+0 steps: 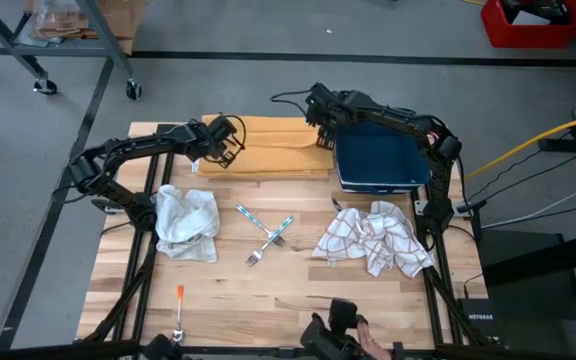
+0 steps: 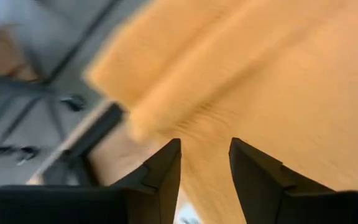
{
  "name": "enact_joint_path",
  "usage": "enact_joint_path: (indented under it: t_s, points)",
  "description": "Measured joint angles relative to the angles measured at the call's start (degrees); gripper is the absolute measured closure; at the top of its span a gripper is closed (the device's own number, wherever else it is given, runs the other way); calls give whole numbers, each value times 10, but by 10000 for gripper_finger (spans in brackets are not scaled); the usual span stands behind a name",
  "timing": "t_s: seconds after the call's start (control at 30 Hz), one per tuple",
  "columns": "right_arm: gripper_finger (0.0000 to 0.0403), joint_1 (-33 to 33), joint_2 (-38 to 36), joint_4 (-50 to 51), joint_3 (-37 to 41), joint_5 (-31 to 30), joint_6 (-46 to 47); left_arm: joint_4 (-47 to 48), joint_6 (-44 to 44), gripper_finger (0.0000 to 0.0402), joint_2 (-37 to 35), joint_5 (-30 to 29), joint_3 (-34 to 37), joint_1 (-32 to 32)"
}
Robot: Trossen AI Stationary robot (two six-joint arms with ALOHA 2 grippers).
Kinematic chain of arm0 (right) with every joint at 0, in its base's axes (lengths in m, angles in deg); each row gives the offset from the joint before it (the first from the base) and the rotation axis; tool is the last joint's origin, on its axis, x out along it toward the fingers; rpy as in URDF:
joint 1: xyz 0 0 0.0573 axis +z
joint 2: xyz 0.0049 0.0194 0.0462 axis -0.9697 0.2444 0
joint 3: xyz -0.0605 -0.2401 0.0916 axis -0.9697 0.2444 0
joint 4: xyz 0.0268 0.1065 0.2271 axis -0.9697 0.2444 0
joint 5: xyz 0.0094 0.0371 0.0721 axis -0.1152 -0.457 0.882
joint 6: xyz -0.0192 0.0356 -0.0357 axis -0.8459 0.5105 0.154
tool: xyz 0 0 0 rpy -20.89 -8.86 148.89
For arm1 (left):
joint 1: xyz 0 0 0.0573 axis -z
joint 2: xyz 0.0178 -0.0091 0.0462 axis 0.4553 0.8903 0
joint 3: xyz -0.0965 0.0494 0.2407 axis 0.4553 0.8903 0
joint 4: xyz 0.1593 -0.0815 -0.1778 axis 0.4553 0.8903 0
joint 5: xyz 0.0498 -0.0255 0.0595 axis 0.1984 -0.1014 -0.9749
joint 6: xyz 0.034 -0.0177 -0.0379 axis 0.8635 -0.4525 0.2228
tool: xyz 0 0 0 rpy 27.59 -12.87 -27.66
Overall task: Fold towel
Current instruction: Fold the yellow towel
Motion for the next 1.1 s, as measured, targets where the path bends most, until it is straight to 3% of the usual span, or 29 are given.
enact_joint_path:
  t_s: [0.17,0.67,1.1]
  points:
    - [207,14,2,41,0,79,-2,21,37,286,0,102,3,14]
    - [207,77,114,7,0,47,-1,-16,10,324,0,105,141,37]
    - [207,110,154,114,-2,126,20,18,-28,327,-4,199,170,85]
